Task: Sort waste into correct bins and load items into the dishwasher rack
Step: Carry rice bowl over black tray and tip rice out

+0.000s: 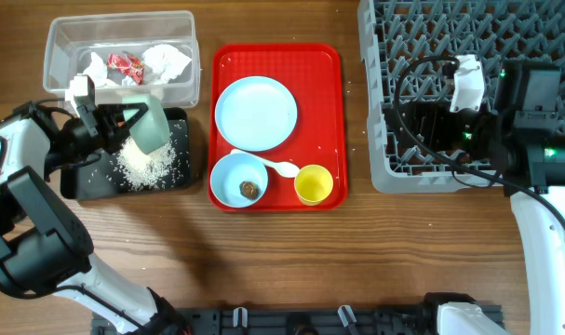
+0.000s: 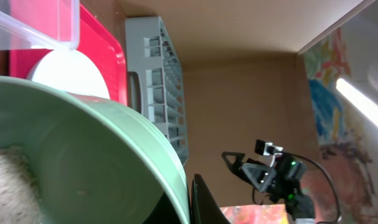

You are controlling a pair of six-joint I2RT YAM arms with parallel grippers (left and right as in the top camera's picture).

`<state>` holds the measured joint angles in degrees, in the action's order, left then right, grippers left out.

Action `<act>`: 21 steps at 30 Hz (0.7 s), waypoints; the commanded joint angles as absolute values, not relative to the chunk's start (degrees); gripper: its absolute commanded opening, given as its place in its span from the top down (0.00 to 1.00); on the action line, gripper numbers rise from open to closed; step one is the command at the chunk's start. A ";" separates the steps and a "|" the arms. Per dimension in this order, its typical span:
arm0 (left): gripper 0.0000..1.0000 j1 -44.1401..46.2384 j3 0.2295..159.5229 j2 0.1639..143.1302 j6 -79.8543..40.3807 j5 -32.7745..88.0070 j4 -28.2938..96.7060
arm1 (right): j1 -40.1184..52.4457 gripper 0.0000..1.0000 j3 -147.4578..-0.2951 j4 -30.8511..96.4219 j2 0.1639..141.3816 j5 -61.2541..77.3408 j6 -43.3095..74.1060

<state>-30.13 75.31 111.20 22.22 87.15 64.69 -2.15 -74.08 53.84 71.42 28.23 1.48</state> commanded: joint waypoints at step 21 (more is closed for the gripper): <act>0.96 -30.76 74.78 111.57 15.70 90.35 68.93 | -2.07 0.01 -75.31 54.06 71.92 27.88 2.15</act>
